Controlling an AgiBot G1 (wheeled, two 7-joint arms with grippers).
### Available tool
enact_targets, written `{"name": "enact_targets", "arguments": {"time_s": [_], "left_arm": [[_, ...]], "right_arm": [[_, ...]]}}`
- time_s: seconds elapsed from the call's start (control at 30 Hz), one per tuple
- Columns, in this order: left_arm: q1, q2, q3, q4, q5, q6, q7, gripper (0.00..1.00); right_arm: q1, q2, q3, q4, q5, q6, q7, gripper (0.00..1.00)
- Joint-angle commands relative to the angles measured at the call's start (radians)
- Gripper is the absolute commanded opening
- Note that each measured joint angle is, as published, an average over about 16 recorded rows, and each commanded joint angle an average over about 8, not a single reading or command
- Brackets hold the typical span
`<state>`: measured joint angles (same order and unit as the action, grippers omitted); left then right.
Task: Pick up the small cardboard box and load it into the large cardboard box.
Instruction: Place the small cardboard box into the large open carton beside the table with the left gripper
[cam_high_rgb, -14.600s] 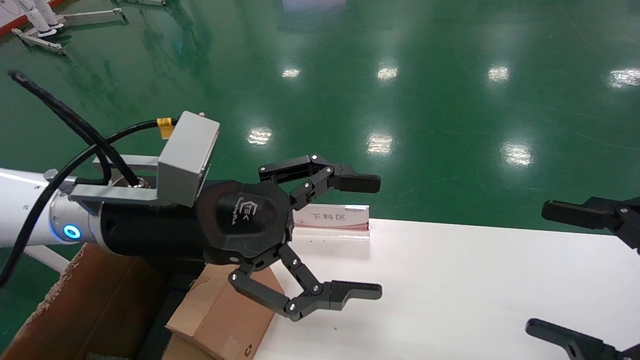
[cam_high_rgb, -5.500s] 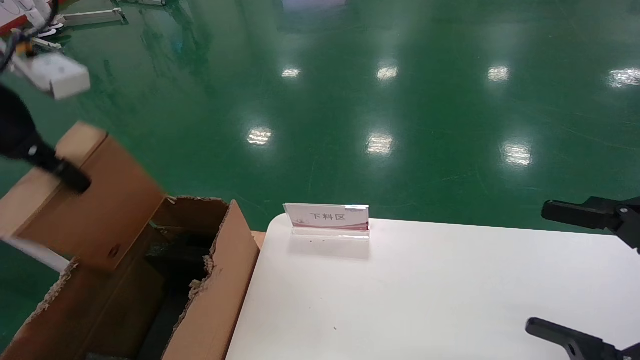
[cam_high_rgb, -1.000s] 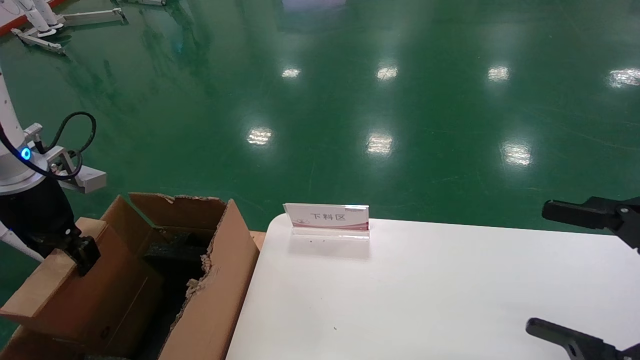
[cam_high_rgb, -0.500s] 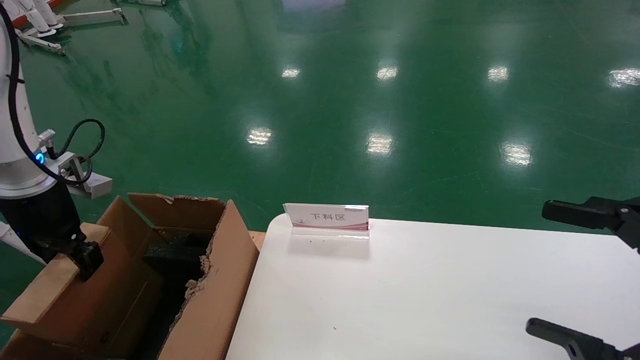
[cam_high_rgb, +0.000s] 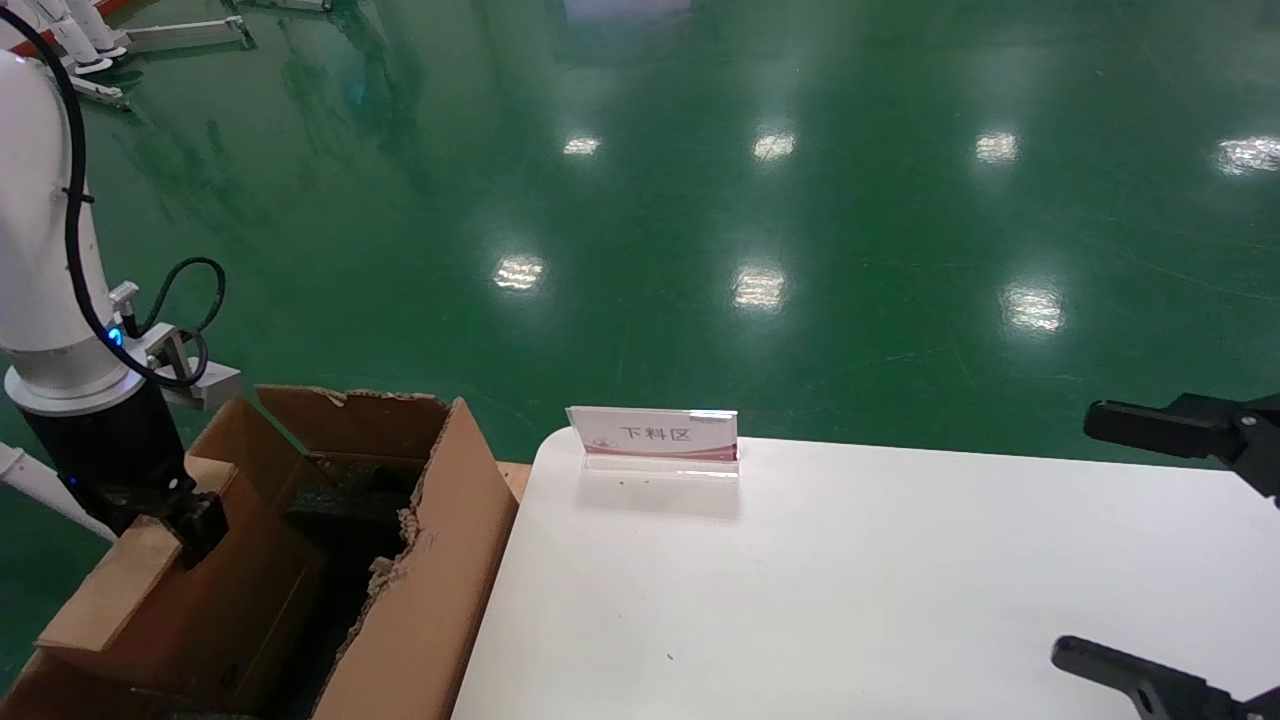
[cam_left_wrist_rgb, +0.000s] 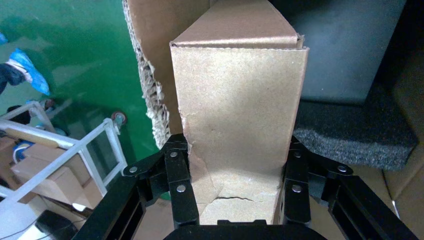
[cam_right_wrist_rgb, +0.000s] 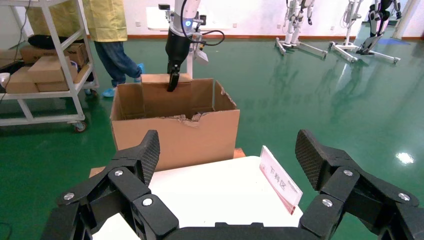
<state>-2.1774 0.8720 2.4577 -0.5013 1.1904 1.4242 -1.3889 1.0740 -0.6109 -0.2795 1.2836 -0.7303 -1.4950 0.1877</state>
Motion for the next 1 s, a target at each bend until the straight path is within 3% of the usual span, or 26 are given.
{"name": "enact_targets", "arguments": {"time_s": [0.03, 0.23, 0.27, 0.47, 0.53, 1.0], "left_arm": [[0.009, 0.001, -0.003, 0.007, -0.003, -0.007, -0.001, 0.00], [0.030, -0.001, -0.008, 0.023, -0.007, -0.022, -0.004, 0.03], [0.033, -0.001, -0.008, 0.026, -0.007, -0.024, -0.004, 0.12], [0.055, -0.004, -0.009, 0.039, -0.008, -0.032, -0.010, 0.87], [0.061, -0.005, -0.009, 0.043, -0.008, -0.034, -0.011, 1.00], [0.081, -0.008, -0.009, 0.055, -0.007, -0.041, -0.016, 1.00]], "right_arm": [[0.000, 0.000, 0.000, 0.000, 0.000, 0.000, 0.000, 1.00], [0.000, 0.000, 0.000, 0.000, 0.000, 0.000, 0.000, 1.00], [0.000, 0.000, 0.000, 0.000, 0.000, 0.000, 0.000, 1.00], [0.000, 0.000, 0.000, 0.000, 0.000, 0.000, 0.000, 1.00], [0.000, 0.000, 0.000, 0.000, 0.000, 0.000, 0.000, 1.00], [0.000, 0.000, 0.000, 0.000, 0.000, 0.000, 0.000, 1.00]]}}
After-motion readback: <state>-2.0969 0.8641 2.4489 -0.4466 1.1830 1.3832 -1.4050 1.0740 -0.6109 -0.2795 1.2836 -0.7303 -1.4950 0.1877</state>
